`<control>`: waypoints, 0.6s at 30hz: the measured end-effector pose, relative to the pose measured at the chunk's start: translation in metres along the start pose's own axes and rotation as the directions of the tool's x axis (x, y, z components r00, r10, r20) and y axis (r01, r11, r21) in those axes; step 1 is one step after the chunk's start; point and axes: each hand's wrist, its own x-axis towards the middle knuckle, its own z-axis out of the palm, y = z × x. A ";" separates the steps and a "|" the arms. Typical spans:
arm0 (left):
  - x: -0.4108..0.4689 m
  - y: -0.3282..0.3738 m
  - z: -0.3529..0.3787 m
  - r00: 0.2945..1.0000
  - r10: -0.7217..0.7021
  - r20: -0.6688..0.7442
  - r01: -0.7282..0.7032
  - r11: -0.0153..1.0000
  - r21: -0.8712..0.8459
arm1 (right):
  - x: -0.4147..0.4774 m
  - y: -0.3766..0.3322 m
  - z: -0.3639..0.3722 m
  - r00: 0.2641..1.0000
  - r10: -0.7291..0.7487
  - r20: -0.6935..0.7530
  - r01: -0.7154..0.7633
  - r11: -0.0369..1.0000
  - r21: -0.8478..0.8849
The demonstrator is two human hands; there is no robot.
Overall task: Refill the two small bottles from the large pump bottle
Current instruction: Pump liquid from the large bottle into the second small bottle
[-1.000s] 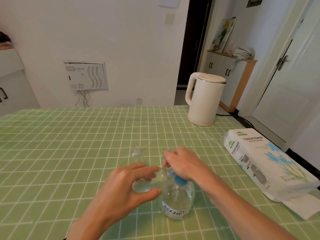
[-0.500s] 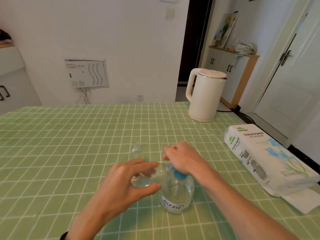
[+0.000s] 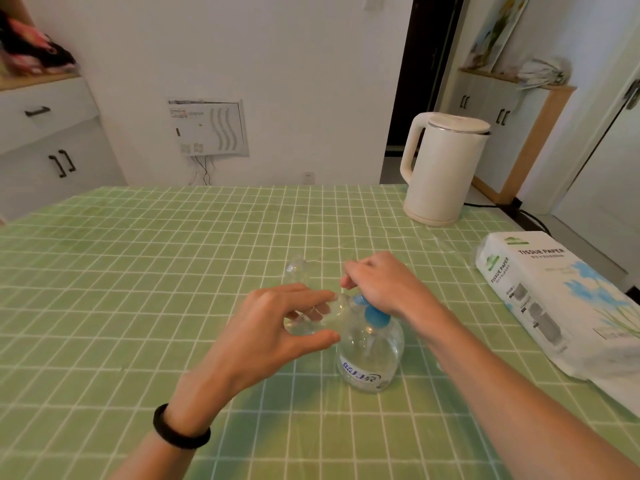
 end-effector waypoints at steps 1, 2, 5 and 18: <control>0.000 0.000 0.000 1.000 -0.003 0.004 0.003 1.000 0.006 | -0.001 0.000 0.001 1.000 0.009 0.006 -0.009 1.000 -0.004; 0.000 0.000 0.000 1.000 -0.006 0.007 0.006 1.000 0.010 | -0.002 0.000 0.002 1.000 0.013 0.010 -0.013 1.000 -0.006; 0.004 -0.001 -0.003 1.000 -0.010 0.020 0.009 1.000 0.023 | -0.003 0.000 0.002 1.000 0.007 0.001 -0.007 1.000 0.002; 0.016 -0.006 -0.007 0.993 -0.027 0.116 0.029 0.999 -0.016 | 0.004 0.003 0.002 1.000 0.025 -0.017 -0.025 1.000 0.007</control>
